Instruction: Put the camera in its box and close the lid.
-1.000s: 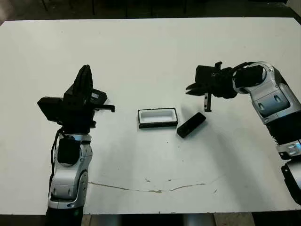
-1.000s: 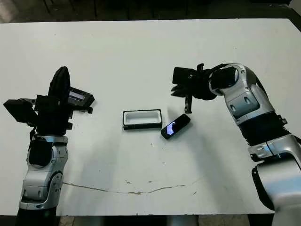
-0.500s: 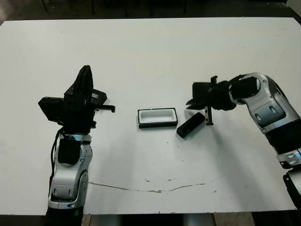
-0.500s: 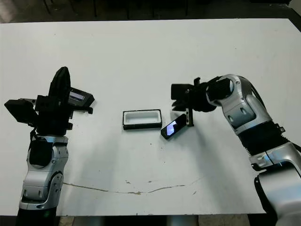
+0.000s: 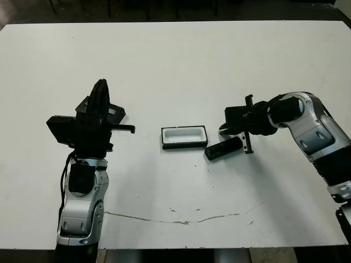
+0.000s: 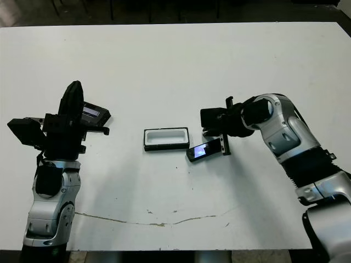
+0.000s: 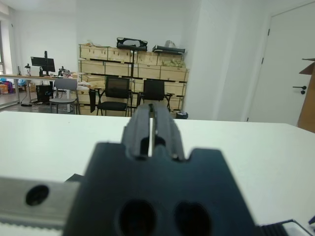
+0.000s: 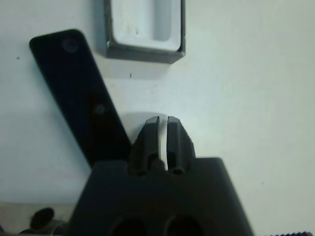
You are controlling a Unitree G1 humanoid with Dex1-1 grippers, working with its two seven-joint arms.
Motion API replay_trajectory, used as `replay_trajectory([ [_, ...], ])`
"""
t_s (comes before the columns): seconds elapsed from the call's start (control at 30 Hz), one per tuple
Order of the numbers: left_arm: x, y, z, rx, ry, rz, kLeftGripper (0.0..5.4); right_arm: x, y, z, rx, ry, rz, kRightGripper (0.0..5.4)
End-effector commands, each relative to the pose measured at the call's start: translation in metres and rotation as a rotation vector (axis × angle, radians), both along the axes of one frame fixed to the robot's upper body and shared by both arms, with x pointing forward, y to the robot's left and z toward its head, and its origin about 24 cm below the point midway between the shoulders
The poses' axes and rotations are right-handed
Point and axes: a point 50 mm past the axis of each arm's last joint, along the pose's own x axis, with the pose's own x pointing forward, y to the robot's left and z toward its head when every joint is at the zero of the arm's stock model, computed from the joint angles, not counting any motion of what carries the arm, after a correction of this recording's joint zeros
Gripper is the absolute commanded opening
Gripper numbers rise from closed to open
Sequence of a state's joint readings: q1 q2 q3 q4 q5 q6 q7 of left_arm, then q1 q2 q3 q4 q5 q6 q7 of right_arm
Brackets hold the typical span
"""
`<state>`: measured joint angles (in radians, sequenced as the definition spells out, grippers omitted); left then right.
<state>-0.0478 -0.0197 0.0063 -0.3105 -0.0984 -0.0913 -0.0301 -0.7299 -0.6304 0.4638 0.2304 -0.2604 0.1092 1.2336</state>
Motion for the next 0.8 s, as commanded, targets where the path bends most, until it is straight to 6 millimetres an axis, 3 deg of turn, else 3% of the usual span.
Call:
replay_trajectory([
  [0.03,-0.001,0.002,-0.006,0.002,0.034,0.011,0.00,-0.010,-0.011,-0.014,-0.024,0.091,-0.019,0.01],
  [0.8,-0.003,0.000,-0.006,0.006,0.030,0.012,0.00,-0.043,-0.021,-0.006,0.003,0.220,-0.024,0.01],
])
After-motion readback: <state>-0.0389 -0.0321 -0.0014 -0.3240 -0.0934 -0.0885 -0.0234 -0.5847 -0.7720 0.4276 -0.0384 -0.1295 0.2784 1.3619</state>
